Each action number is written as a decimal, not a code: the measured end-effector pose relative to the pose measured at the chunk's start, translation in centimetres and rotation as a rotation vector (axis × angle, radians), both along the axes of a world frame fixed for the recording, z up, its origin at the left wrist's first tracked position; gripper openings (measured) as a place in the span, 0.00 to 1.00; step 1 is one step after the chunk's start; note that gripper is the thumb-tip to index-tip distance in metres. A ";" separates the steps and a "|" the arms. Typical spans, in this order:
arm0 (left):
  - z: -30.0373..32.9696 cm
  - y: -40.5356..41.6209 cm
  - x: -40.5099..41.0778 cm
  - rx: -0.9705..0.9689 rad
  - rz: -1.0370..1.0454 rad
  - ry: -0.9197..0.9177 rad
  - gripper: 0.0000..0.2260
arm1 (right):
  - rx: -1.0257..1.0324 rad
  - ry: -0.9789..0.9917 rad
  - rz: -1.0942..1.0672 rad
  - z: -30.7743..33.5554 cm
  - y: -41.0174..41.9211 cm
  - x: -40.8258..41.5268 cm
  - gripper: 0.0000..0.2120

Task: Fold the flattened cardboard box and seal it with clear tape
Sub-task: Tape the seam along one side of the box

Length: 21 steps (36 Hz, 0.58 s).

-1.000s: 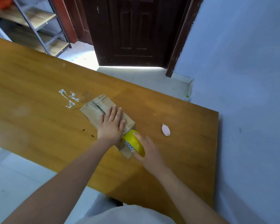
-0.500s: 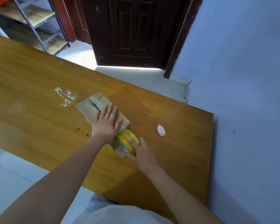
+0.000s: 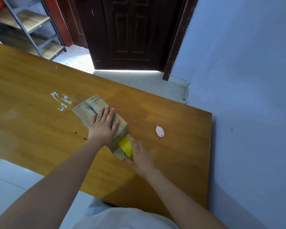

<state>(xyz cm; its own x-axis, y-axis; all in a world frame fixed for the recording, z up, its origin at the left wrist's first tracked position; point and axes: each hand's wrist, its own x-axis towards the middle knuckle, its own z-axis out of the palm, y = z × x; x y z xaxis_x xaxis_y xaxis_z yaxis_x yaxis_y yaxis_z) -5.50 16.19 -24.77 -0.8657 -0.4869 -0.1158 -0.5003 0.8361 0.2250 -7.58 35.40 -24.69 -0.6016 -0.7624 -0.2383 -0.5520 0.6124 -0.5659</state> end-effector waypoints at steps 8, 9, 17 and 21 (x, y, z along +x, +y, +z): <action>0.0 0.1 0.1 -0.015 0.010 0.067 0.27 | -0.089 -0.234 -0.264 -1.0 0.0 0.1 0.27; -0.1 0.1 0.1 -0.020 0.016 0.095 0.27 | -0.101 -0.243 -0.266 -1.3 0.0 0.1 0.24; 0.4 0.9 0.6 -0.169 -0.096 0.226 0.18 | -0.148 -0.354 -0.343 -3.0 1.0 0.1 0.19; 0.5 0.9 0.7 -0.202 -0.127 0.219 0.17 | -0.118 -0.211 -0.305 -3.1 1.2 0.8 0.18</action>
<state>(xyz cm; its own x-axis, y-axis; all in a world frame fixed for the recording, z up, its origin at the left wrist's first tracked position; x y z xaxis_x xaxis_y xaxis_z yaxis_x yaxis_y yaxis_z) -4.76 17.06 -24.28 -0.9147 -0.3676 0.1677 -0.3473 0.9275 0.1383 -6.73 36.59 -27.77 -0.7521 -0.5856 -0.3025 -0.2182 0.6543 -0.7240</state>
